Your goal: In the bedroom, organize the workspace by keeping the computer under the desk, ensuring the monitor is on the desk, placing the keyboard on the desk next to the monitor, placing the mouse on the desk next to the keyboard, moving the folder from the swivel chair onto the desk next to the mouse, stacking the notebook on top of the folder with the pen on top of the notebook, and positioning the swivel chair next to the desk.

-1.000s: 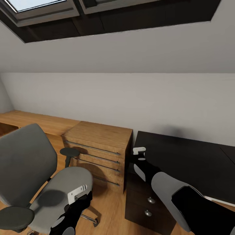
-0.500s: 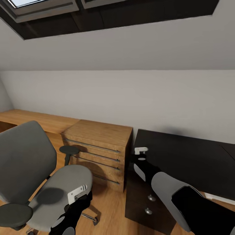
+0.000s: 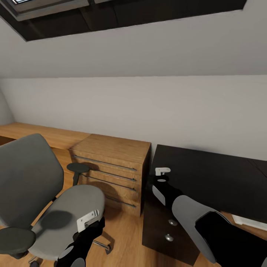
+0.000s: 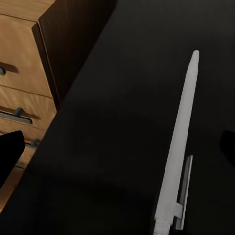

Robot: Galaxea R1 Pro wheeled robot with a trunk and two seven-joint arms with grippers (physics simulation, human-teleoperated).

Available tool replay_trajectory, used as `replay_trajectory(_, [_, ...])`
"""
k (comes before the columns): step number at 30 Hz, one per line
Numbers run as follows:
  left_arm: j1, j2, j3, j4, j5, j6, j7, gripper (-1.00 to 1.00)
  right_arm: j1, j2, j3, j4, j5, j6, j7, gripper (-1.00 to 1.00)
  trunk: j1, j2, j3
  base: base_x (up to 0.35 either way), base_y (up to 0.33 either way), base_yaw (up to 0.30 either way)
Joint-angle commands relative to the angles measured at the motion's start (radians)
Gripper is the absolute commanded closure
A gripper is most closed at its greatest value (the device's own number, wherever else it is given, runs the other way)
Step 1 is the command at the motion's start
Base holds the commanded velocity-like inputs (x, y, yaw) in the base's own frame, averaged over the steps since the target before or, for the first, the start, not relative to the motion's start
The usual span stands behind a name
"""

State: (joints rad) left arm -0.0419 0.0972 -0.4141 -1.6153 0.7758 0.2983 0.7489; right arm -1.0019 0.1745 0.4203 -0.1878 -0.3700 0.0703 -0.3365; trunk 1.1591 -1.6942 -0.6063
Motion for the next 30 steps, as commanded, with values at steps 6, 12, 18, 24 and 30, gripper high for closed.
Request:
replay_trajectory(6, [-0.001, 0.002, -0.002, -0.001, 0.004, 0.002, 0.007, -1.00, 0.000, -0.002, -0.054, 0.001, -0.004, 0.010, -0.046, -1.00, 0.015, -0.029, -0.014, 0.000, 0.000, 0.000])
replay_trajectory(12, [-0.001, 0.001, -0.002, -0.001, 0.005, 0.002, 0.008, -1.00, 0.000, -0.008, -0.067, 0.001, -0.004, 0.011, -0.092, -1.00, 0.015, -0.029, -0.014, 0.000, 0.000, 0.000])
replay_trajectory(18, [-0.001, 0.002, -0.002, -0.001, 0.005, 0.002, 0.008, -1.00, 0.000, -0.009, -0.070, 0.002, -0.004, 0.016, -0.094, -1.00, 0.015, -0.029, -0.014, 0.000, 0.000, 0.000])
replay_trajectory(24, [-0.001, 0.002, -0.002, -0.001, 0.005, 0.002, 0.008, -1.00, 0.000, -0.019, -0.093, 0.003, -0.006, 0.053, -0.093, -1.00, 0.015, -0.029, -0.014, 0.000, 0.000, 0.000])
replay_trajectory(30, [-0.001, 0.002, -0.002, -0.001, 0.005, 0.002, 0.007, -1.00, 0.000, -0.021, -0.116, 0.002, -0.006, 0.119, -0.093, -1.00, 0.015, -0.029, -0.014, 0.000, 0.000, 0.000])
